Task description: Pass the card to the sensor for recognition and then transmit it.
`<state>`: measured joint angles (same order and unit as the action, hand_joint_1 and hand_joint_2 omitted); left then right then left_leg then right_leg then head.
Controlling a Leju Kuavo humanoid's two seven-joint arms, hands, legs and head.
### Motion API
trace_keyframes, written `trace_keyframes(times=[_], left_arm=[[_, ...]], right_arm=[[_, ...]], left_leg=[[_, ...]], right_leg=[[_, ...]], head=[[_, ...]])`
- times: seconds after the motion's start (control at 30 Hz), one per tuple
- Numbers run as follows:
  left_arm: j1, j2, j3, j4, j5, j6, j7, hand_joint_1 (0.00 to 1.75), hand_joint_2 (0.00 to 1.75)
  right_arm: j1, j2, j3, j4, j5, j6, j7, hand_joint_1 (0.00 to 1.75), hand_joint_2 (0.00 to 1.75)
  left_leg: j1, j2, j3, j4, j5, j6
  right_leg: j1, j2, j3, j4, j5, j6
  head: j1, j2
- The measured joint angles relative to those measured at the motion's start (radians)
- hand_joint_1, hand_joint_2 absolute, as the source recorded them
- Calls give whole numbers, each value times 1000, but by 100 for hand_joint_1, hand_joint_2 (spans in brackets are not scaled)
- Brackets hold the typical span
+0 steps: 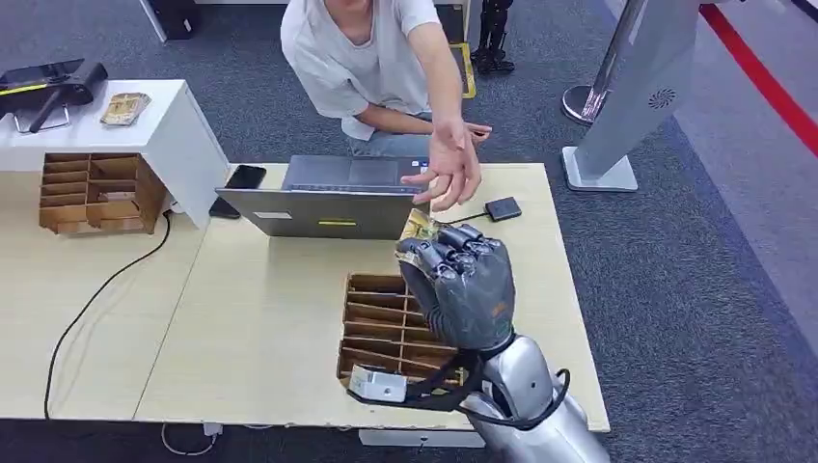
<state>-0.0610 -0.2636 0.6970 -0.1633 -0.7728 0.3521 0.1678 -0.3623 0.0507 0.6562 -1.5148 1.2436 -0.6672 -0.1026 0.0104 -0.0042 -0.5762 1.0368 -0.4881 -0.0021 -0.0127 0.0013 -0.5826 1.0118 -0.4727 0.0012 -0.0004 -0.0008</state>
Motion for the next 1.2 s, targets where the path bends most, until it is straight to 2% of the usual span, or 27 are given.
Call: trace_keyframes(times=[0.4,0.73,0.8,0.83,1.2], left_arm=[[0,8,-8,0,-21,-13,1,0,0],[0,12,-16,0,-34,-20,2,0,0],[0,13,-16,0,-34,-24,2,0,0],[0,13,-16,0,-35,-26,2,0,0],[0,16,-16,0,-35,-28,2,0,0]], right_arm=[[-137,5,27,166,-45,14,37,175,175],[-178,27,28,283,-66,13,36,175,175],[-180,31,28,305,-68,13,34,7,175],[-180,32,28,314,-68,13,34,0,175],[-188,40,28,373,-67,13,40,0,175]], left_leg=[[0,0,0,0,0,0],[0,0,0,0,0,0],[0,0,0,0,0,0],[0,0,0,0,0,0],[0,0,0,0,0,0]], right_leg=[[0,0,0,0,0,0],[0,0,0,0,0,0],[0,0,0,0,0,0],[0,0,0,0,0,0],[0,0,0,0,0,0]], head=[[0,0],[0,0],[0,0],[0,0],[0,0]])
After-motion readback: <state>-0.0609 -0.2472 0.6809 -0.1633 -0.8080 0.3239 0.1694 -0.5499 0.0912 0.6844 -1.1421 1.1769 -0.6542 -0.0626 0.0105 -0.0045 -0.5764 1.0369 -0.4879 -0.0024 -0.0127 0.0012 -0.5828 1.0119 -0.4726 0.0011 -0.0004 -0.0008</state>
